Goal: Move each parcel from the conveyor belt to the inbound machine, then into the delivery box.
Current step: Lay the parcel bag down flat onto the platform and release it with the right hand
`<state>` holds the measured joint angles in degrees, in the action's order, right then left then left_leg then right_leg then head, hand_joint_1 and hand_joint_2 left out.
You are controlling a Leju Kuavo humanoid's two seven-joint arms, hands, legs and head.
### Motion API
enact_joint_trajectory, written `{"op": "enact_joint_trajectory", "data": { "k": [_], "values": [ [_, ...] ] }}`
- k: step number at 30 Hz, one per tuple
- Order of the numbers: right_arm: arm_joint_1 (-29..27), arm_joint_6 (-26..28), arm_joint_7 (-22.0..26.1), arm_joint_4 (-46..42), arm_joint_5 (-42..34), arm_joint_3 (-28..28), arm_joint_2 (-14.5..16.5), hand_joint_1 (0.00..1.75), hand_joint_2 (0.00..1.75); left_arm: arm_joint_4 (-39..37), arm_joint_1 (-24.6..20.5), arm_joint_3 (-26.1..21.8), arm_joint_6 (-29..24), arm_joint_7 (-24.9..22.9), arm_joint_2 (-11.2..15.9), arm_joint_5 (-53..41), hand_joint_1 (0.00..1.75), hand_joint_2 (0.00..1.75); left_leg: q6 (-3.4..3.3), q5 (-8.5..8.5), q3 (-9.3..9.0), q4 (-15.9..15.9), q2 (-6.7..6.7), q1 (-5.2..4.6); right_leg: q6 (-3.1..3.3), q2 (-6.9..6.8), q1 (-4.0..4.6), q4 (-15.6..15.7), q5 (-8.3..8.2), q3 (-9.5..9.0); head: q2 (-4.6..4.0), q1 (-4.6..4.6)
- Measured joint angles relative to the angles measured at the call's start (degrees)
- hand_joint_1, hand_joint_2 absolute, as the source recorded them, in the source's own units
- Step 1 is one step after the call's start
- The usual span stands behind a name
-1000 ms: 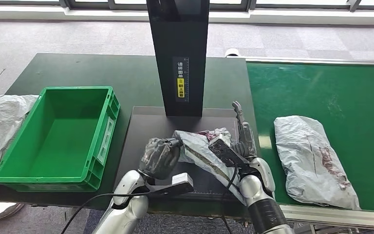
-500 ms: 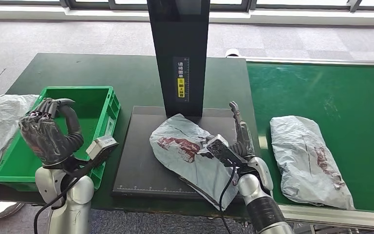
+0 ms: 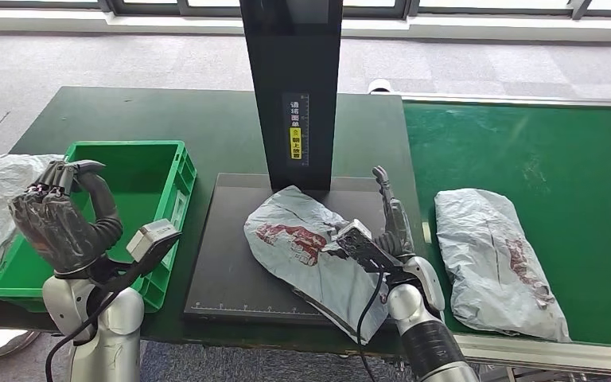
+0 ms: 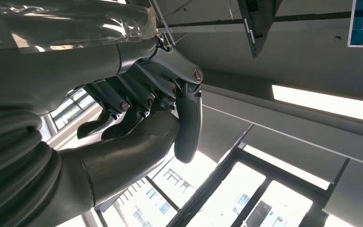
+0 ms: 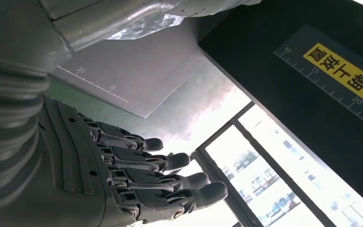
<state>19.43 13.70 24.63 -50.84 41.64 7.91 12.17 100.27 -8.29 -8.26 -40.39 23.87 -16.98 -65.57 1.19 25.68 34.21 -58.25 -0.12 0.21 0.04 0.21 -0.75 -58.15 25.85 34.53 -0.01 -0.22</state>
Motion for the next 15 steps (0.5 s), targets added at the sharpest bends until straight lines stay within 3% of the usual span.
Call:
{"op": "enact_joint_trajectory", "data": {
  "k": [14, 15],
  "values": [
    [0.1, 0.0, 0.0, 0.1, 0.0, 0.0, 0.0, 0.0, 1.75, 0.0, 0.0, 0.0, 0.0, 0.0, 0.0, 0.0, 1.75, 1.75, 0.0, 0.0, 0.0, 0.0, 0.0, 0.0, 0.0, 0.0, 0.0, 0.0, 0.0, 0.0, 0.0, 0.0],
    [0.1, 0.0, 0.0, 0.1, 0.0, 0.0, 0.0, 0.0, 1.75, 0.0, 0.0, 0.0, 0.0, 0.0, 0.0, 0.0, 1.31, 1.75, 0.0, 0.0, 0.0, 0.0, 0.0, 0.0, 0.0, 0.0, 0.0, 0.0, 0.0, 0.0, 0.0, 0.0]
  ]
}}
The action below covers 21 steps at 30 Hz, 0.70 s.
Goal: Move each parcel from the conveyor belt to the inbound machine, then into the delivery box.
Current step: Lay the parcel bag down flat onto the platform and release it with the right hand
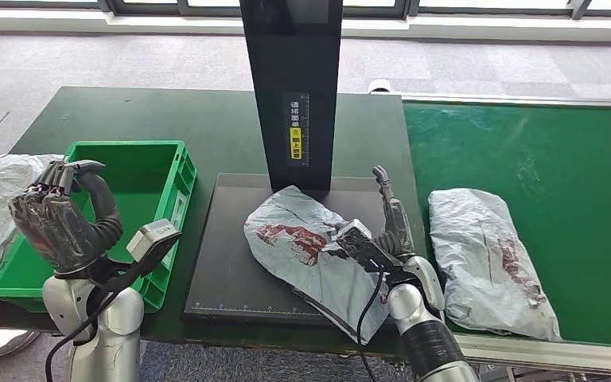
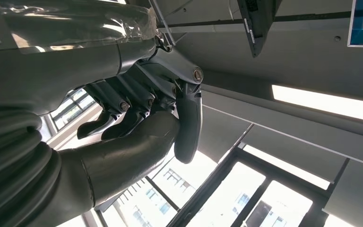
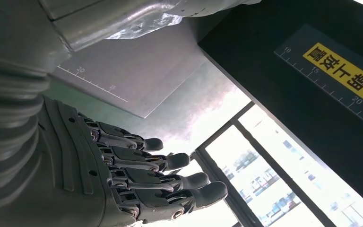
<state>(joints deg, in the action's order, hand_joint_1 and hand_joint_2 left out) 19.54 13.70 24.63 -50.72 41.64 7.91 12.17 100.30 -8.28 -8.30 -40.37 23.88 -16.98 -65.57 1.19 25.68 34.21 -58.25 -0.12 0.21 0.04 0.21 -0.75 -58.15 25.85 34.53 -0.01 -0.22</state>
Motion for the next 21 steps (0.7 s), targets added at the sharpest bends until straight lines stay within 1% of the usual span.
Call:
{"op": "enact_joint_trajectory", "data": {
  "k": [2, 3, 4, 5, 6, 8, 9, 10, 11, 14, 17, 21],
  "values": [
    [0.0, 0.0, 0.0, 0.0, 0.0, 0.0, 0.0, 0.0, 1.75, 0.0, 0.0, 0.0, 0.1, 0.0, 0.0, 0.0, 0.44, 1.75, 0.0, 0.0, -0.01, 0.0, 0.0, 0.0, 0.0, 0.0, 0.0, 0.0, 0.0, 0.01, 0.0, 0.0],
    [0.0, -0.2, 0.1, 0.0, -0.2, 0.0, 0.0, 0.0, 1.75, -0.2, 0.0, 0.1, 1.1, -0.1, 0.1, -0.4, 0.0, 1.75, 0.0, 0.0, -0.02, 0.0, 0.0, 0.0, 0.0, 0.0, 0.0, 0.0, 0.0, 0.02, 0.0, -0.01],
    [0.0, -0.5, 0.2, 0.1, -0.6, 0.0, 0.0, 0.0, 1.75, -0.9, -0.1, 0.5, 3.1, -0.3, 0.3, -0.9, 0.0, 1.75, -0.01, 0.0, -0.04, 0.0, -0.01, -0.01, -0.01, -0.02, -0.02, 0.0, 0.01, 0.03, -0.01, -0.01],
    [0.0, -0.9, 0.4, 0.2, -1.1, 0.0, 0.0, 0.0, 1.75, -2.8, -0.5, 1.4, 7.0, -0.5, 0.7, -1.4, 0.0, 1.75, -0.02, 0.0, -0.06, 0.0, -0.07, -0.01, -0.02, -0.08, -0.04, 0.0, 0.02, 0.02, 0.0, -0.02],
    [0.0, -1.3, 0.7, 0.3, -1.8, 0.0, 0.0, 0.0, 1.75, -6.2, -1.2, 3.0, 12.1, -0.6, 1.2, -1.5, 0.0, 1.75, -0.06, -0.02, -0.07, 0.0, -0.18, -0.03, -0.03, -0.22, -0.06, 0.0, 0.03, -0.04, 0.0, -0.02],
    [0.2, -1.5, 1.6, 0.7, -3.0, 0.0, 0.0, 0.0, 1.75, -16.4, -3.1, 7.1, 22.1, -0.2, 2.6, -0.3, 0.0, 1.75, -0.12, -0.07, -0.05, 0.0, -0.33, -0.04, -0.02, -0.42, -0.09, 0.0, 0.01, -0.12, 0.01, 0.0],
    [0.4, -1.5, 1.9, 0.9, -3.3, 0.0, 0.0, 0.0, 1.75, -21.6, -3.7, 9.0, 24.8, 0.2, 3.1, 0.5, 0.0, 1.75, -0.13, -0.1, -0.02, 0.0, -0.26, -0.04, 0.0, -0.37, -0.09, 0.0, -0.08, -0.09, 0.01, 0.0],
    [0.5, -1.4, 2.2, 1.1, -3.6, 0.0, 0.0, 0.0, 1.75, -25.9, -4.1, 10.5, 25.8, 0.5, 3.5, 1.2, 0.0, 1.75, -0.13, -0.12, 0.02, 0.0, -0.11, -0.04, 0.01, -0.22, -0.08, 0.0, -0.17, 0.0, 0.01, 0.01],
    [0.5, -1.3, 2.4, 1.2, -3.9, 0.0, 0.0, 0.0, 1.75, -29.3, -4.3, 11.8, 25.6, 0.7, 3.9, 1.8, 0.0, 1.75, -0.12, -0.13, 0.05, 0.0, 0.05, -0.04, 0.02, -0.06, -0.08, 0.0, -0.25, 0.1, 0.01, 0.02],
    [0.5, -1.0, 2.7, 1.4, -4.4, 0.0, -0.1, 0.0, 1.75, -35.6, -5.5, 14.2, 24.4, 0.1, 4.8, 2.9, 0.0, 1.75, -0.13, -0.14, 0.08, 0.0, 0.21, -0.04, -0.02, 0.11, -0.11, 0.0, -0.31, 0.17, 0.01, 0.0],
    [0.5, -1.1, 2.8, 1.4, -4.5, 0.0, -0.1, 0.0, 1.75, -38.4, -5.9, 15.6, 24.5, -0.5, 5.5, 3.1, 0.0, 1.75, -0.13, -0.14, 0.1, 0.0, 0.14, -0.04, -0.03, 0.06, -0.09, 0.0, -0.29, 0.17, 0.0, 0.0],
    [0.4, -1.2, 2.8, 1.4, -4.7, 0.0, -0.1, 0.0, 1.75, -40.0, -6.0, 16.6, 24.7, -1.0, 6.1, 3.1, 0.0, 1.75, -0.13, -0.14, 0.11, 0.0, 0.13, -0.04, -0.03, 0.06, -0.08, 0.0, -0.28, 0.17, 0.01, 0.0]
  ]
}}
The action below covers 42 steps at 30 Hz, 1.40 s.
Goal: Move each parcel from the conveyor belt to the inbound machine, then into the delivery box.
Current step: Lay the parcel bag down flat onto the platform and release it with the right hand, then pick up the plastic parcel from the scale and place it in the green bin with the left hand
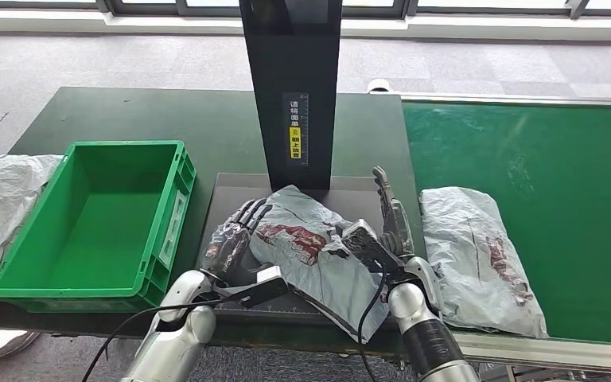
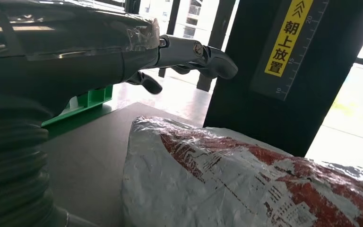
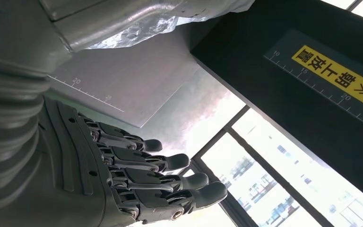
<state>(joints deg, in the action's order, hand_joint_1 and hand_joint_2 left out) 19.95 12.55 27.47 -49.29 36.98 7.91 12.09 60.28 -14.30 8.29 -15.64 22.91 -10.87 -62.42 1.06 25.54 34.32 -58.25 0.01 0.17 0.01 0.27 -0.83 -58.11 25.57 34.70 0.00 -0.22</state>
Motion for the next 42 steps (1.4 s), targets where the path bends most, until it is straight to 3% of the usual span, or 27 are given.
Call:
{"op": "enact_joint_trajectory", "data": {
  "k": [32, 36, 42],
  "values": [
    [0.0, -0.1, -0.5, 0.0, -0.1, 0.0, 0.0, 0.0, 1.75, -2.5, -0.3, 1.0, 0.9, -1.1, 0.9, -0.2, 0.0, 1.75, 0.0, -0.01, 0.0, 0.0, 0.0, 0.0, 0.0, 0.0, -0.01, 0.0, 0.0, -0.01, -0.01, 0.0],
    [0.0, -0.2, -0.6, 0.0, -0.2, 0.0, 0.0, 0.0, 1.75, -2.9, -0.6, 1.3, 1.1, -2.1, 1.1, -1.2, 1.74, 1.75, 0.0, -0.01, 0.0, 0.0, 0.0, 0.0, 0.0, 0.0, -0.01, 0.0, 0.0, -0.01, 0.0, 0.0],
    [0.2, -0.2, 0.1, 0.0, -0.4, 0.1, 0.0, 0.0, 1.75, -3.8, -0.8, 1.9, 2.0, -2.9, 1.4, -2.9, 1.75, 1.75, 0.0, -0.01, 0.0, 0.0, 0.0, 0.0, 0.0, 0.0, -0.01, 0.0, 0.0, -0.01, -0.01, 0.0]
  ]
}}
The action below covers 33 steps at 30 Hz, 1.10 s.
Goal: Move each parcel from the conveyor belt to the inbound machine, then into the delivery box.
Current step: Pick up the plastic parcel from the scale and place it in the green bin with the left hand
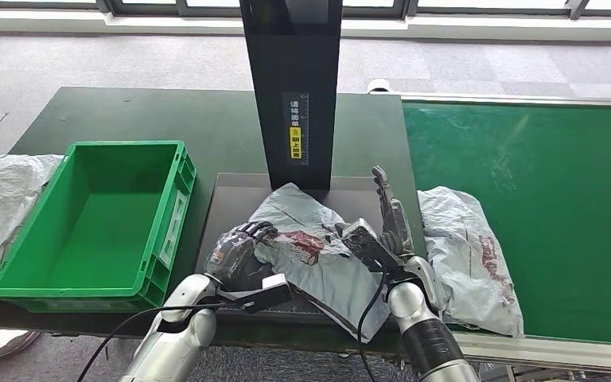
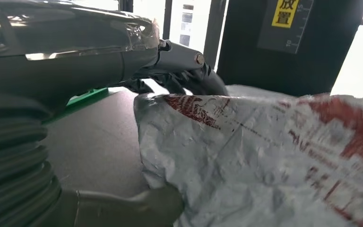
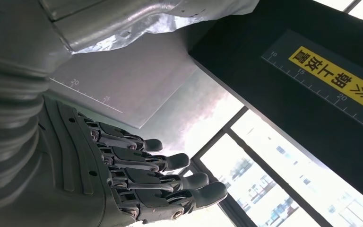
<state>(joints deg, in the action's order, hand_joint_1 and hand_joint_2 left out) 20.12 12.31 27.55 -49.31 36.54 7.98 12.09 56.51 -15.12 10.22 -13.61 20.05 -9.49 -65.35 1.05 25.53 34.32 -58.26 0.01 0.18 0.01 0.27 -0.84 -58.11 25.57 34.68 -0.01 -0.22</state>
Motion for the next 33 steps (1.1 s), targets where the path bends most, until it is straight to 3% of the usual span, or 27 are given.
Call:
{"op": "enact_joint_trajectory", "data": {
  "k": [33],
  "values": [
    [0.2, 0.0, 0.3, 0.0, 0.0, 0.0, 0.0, 0.0, 1.75, -1.1, -0.3, 0.8, 0.2, -0.3, 0.4, -0.3, 1.75, 1.75, 0.0, 0.0, 0.0, 0.0, 0.0, 0.0, 0.0, 0.0, 0.0, 0.0, 0.0, -0.01, 0.0, 0.0]
  ]
}}
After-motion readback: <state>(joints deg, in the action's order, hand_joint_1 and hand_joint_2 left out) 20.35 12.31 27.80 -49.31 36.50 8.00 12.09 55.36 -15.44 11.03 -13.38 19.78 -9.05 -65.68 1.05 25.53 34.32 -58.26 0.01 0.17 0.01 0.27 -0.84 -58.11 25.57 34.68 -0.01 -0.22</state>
